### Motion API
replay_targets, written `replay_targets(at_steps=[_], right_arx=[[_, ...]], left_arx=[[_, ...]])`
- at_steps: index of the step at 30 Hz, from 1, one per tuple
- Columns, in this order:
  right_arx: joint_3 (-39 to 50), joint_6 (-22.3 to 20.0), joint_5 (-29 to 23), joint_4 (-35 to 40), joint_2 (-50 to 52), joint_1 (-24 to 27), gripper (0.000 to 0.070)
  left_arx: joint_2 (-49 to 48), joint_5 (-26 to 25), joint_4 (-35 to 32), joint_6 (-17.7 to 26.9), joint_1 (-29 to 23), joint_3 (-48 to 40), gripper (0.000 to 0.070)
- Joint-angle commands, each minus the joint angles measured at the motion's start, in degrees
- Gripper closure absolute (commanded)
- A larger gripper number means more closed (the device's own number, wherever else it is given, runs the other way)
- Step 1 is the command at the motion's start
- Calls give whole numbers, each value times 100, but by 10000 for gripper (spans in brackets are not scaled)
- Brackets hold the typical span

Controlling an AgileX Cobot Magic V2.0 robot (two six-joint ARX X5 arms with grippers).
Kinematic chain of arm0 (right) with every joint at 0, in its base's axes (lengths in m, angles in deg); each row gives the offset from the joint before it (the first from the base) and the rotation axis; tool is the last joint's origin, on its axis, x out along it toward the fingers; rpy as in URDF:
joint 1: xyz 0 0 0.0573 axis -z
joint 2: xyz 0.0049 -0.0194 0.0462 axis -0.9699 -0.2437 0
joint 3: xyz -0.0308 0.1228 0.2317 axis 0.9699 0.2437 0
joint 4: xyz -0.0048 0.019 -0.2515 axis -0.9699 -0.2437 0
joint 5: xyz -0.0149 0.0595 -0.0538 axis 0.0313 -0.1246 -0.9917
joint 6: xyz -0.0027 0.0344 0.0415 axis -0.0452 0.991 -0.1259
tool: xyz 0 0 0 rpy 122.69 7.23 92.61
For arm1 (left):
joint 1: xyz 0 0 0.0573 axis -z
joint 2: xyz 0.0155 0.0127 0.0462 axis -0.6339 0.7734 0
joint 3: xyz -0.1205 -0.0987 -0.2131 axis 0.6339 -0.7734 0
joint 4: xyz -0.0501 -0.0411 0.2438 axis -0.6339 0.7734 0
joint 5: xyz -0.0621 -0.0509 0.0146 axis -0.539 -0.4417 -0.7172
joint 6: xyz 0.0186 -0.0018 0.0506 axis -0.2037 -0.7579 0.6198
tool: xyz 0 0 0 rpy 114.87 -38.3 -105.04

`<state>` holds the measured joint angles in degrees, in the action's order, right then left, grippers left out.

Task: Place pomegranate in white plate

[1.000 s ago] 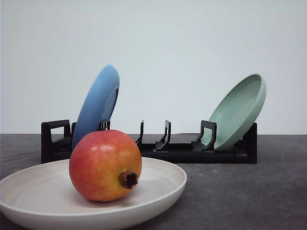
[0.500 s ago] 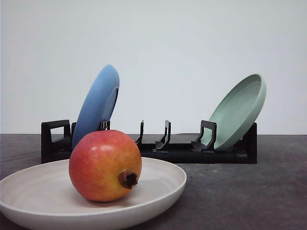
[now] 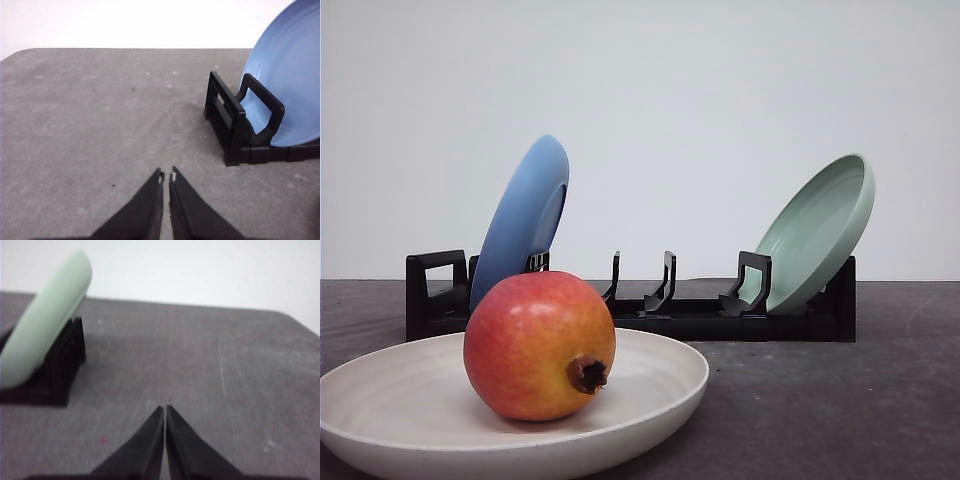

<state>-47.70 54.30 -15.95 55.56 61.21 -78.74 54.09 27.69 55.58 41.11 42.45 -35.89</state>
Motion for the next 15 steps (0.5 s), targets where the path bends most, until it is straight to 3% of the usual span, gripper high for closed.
replay_targets(at_steps=[1,15], right_arx=[[20,-86,4,-98,-6,18,700],[20,-75,15,-113,-6,196,700]], left_arx=[[-9,13,-7,-46,-11,-70,700],[-9,13,-7,-44,-11,-70,700]])
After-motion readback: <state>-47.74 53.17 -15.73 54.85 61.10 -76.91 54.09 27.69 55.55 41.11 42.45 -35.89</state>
